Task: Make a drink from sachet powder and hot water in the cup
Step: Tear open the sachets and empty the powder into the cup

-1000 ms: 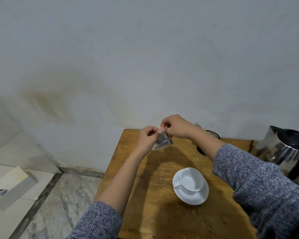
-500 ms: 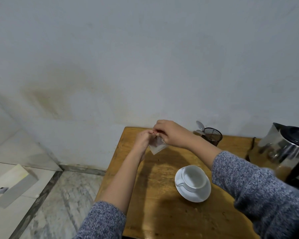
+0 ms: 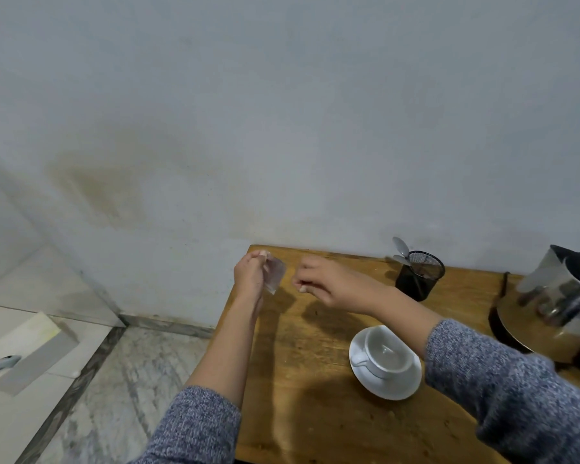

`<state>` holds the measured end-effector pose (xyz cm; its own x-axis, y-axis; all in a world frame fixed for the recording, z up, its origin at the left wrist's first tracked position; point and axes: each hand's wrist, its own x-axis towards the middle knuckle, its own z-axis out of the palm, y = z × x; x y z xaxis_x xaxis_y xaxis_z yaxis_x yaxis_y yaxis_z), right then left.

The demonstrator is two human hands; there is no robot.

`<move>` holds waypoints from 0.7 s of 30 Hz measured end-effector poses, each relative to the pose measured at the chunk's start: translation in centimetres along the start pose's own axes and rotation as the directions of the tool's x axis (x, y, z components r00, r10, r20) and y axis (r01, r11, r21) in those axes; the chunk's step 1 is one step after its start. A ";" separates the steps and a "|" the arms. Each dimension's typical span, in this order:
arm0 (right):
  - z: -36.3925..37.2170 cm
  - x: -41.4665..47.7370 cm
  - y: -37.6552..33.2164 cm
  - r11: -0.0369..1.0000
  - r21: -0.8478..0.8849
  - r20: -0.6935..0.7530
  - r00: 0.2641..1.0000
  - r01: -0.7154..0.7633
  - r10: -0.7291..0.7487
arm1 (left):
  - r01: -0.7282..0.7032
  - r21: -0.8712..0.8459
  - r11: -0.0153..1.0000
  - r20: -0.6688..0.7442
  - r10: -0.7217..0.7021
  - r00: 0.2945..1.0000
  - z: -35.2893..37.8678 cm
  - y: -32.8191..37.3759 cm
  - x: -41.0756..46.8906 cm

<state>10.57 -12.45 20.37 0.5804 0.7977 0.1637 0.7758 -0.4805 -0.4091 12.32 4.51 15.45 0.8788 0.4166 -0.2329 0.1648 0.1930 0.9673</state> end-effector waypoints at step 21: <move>18.8 -0.8 3.0 0.672 0.200 0.377 0.689 -0.713 0.618 | -0.077 -0.025 0.997 0.005 0.078 0.997 -7.4 -5.1 0.7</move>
<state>7.82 -7.67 2.13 0.7863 0.3903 -0.4789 0.0582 -0.8185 -0.5716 8.77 10.34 9.59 0.8909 0.4262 -0.1567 0.0852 0.1819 0.9796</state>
